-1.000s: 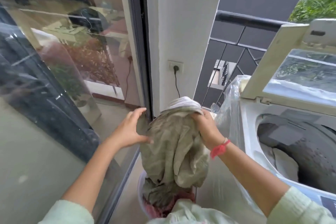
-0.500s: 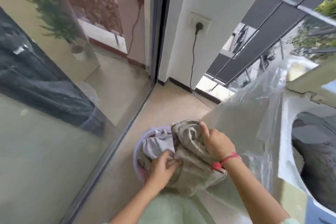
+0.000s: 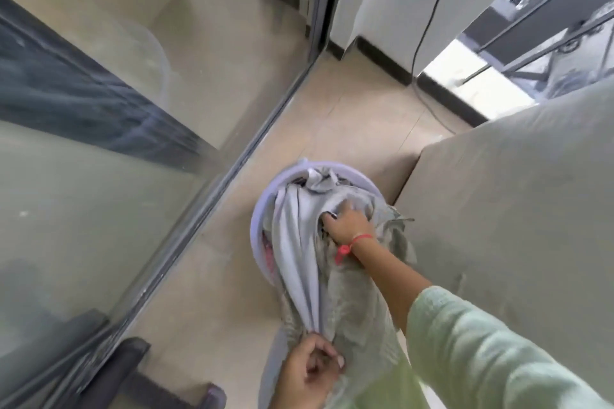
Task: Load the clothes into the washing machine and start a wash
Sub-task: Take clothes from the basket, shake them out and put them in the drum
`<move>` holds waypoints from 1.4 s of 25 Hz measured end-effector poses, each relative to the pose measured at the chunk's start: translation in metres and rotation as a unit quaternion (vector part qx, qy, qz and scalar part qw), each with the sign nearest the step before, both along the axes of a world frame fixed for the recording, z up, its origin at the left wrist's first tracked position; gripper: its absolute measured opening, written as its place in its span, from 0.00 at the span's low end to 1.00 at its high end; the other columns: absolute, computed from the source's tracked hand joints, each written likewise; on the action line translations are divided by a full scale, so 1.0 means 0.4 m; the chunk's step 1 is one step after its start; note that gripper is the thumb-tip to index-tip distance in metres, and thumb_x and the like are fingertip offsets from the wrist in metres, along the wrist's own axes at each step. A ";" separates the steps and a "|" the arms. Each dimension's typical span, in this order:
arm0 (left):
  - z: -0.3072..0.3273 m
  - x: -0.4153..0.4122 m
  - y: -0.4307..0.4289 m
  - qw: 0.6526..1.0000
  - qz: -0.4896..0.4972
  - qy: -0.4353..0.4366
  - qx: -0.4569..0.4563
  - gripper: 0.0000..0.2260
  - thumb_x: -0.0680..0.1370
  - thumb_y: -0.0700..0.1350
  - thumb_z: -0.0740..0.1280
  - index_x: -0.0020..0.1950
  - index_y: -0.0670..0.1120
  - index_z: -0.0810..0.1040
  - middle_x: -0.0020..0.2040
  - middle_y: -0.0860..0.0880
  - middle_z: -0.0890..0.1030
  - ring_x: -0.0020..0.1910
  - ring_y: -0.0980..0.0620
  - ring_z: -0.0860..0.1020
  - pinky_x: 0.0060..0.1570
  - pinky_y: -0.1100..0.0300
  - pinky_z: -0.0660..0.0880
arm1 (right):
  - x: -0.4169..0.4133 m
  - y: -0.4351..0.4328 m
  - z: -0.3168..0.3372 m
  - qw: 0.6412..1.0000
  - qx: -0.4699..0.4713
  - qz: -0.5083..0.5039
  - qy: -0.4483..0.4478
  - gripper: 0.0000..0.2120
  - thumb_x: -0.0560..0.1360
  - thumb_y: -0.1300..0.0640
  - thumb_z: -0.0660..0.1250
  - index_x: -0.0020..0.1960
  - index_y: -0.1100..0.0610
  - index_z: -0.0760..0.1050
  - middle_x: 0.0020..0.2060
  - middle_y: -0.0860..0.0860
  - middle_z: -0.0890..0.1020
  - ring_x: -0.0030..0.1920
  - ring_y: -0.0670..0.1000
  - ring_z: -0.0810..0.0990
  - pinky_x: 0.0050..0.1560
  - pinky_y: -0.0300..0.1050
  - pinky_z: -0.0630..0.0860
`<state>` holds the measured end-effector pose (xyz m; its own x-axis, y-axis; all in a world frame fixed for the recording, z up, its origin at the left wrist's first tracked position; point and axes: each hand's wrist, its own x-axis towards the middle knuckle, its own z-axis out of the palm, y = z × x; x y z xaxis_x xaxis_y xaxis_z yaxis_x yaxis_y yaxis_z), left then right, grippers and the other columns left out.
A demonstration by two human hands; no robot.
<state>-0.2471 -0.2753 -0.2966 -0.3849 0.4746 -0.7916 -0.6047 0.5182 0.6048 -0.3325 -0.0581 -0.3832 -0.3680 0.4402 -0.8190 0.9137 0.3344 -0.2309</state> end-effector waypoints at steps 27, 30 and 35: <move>-0.387 -0.426 0.115 0.879 -0.388 0.246 -0.130 0.17 0.73 0.43 0.64 0.62 0.51 0.76 0.58 0.46 0.79 0.56 0.44 0.77 0.55 0.56 0.74 | -0.117 -0.057 -0.260 0.962 0.115 0.231 -0.083 0.29 0.73 0.39 0.63 0.65 0.59 0.70 0.60 0.54 0.76 0.61 0.55 0.76 0.51 0.47 0.74; -0.384 -0.603 0.218 0.765 -0.350 0.490 -0.228 0.28 0.76 0.55 0.64 0.73 0.49 0.61 0.69 0.42 0.67 0.63 0.37 0.69 0.60 0.45 0.69 | -0.063 -0.074 -0.277 0.960 0.152 0.233 -0.022 0.13 0.76 0.53 0.62 0.57 0.57 0.74 0.55 0.55 0.80 0.57 0.56 0.79 0.50 0.46 0.75; -0.530 -0.626 0.383 0.740 -0.510 0.384 -0.213 0.22 0.81 0.56 0.54 0.72 0.48 0.57 0.61 0.36 0.75 0.57 0.36 0.75 0.52 0.48 0.71 | -0.024 -0.070 -0.169 0.978 0.145 0.144 0.051 0.13 0.74 0.47 0.63 0.47 0.57 0.74 0.47 0.57 0.82 0.48 0.59 0.80 0.38 0.45 0.67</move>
